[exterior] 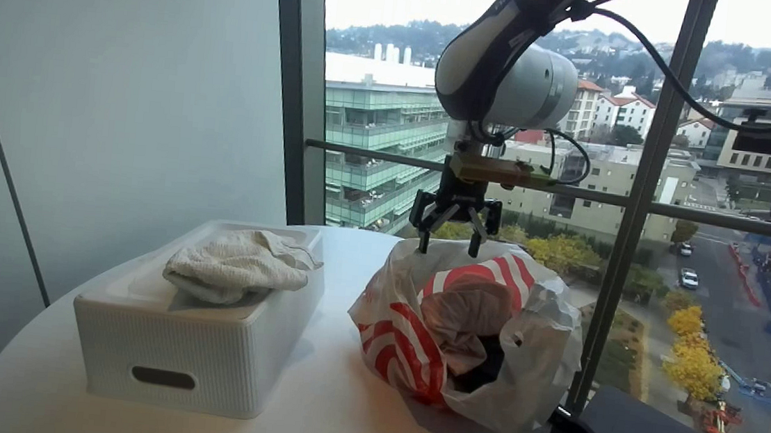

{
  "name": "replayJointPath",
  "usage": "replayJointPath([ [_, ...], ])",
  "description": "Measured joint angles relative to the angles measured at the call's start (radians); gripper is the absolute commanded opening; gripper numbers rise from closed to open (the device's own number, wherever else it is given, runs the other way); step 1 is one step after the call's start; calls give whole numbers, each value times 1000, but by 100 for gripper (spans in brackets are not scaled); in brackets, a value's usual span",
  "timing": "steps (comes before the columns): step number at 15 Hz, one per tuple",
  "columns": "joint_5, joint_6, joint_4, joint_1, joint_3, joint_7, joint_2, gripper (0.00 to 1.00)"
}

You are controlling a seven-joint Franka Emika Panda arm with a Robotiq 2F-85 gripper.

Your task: Remove the white towel and the peach and blue shirts from the plastic and put them on the basket

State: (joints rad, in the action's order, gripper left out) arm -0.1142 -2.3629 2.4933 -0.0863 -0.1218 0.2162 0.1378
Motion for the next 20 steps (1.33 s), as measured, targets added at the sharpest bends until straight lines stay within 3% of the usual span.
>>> replayJointPath([
  [7, -99, 8, -33, -23, -11, -23, -183, 100],
  [12, -143, 8, -48, -53, -15, -42, -245, 100],
  [16, -145, 12, -41, -73, -18, -62, -211, 100],
  [20, -145, 51, 5, -82, -23, -83, -93, 100],
])
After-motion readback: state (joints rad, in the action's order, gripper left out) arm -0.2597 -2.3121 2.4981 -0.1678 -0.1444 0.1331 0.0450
